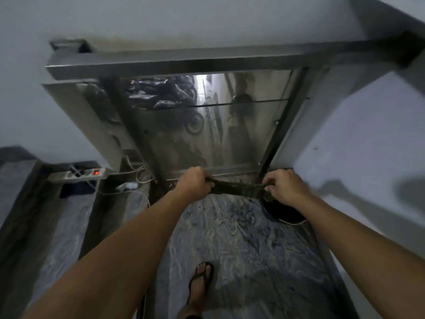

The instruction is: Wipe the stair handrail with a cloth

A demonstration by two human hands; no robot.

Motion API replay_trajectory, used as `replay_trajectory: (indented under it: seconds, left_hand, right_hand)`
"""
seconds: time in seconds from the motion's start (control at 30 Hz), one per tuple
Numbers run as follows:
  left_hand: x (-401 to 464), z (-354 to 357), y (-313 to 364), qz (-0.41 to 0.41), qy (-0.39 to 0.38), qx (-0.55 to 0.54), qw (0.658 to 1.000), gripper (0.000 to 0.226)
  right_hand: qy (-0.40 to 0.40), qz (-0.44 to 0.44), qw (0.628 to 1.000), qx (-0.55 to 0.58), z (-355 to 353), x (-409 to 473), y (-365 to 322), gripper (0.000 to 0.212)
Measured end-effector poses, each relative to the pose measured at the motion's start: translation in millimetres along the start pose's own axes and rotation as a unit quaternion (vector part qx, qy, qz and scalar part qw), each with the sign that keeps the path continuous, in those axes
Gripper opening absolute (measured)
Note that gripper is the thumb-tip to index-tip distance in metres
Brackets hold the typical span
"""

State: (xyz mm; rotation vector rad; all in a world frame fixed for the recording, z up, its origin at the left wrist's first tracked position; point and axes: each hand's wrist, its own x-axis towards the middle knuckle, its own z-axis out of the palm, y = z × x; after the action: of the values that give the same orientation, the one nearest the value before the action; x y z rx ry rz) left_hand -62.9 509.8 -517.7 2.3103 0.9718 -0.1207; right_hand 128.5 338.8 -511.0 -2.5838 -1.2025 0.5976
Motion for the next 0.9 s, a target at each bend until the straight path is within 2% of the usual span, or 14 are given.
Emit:
replay_trajectory:
  seconds: [0.17,0.37,0.5,0.67,0.8,0.9]
  left_hand:
    - [106.0,70.9,9.2,0.087,-0.056,0.055,0.993,0.024]
    - [206.2,189.5,7.6,0.149,-0.102,0.103,0.978,0.024]
    - [266.9,277.6,4.1,0.169,-0.091,0.111,0.975,0.027]
    - [318.9,372.9,18.2,0.227,-0.032,0.129,0.965,0.025]
    - [345.5,433.1,25.3,0.203,-0.049,0.066,0.976,0.023]
    - [358.8,457.8,18.9,0.206,-0.060,0.041,0.976,0.035]
  right_hand:
    - [0.026,0.084,0.996,-0.024,39.6,52.7,67.9,0.012]
    - [0.027,0.193,0.980,0.030,123.3,100.0,166.0,0.022]
    - [0.045,0.225,0.972,0.047,190.1,129.0,237.3,0.021]
    - [0.159,0.247,0.953,0.077,263.1,152.0,316.3,0.012]
    - [0.211,0.244,0.938,0.124,307.1,168.6,358.8,0.011]
    - [0.224,0.241,0.931,0.158,325.7,170.2,371.3,0.021]
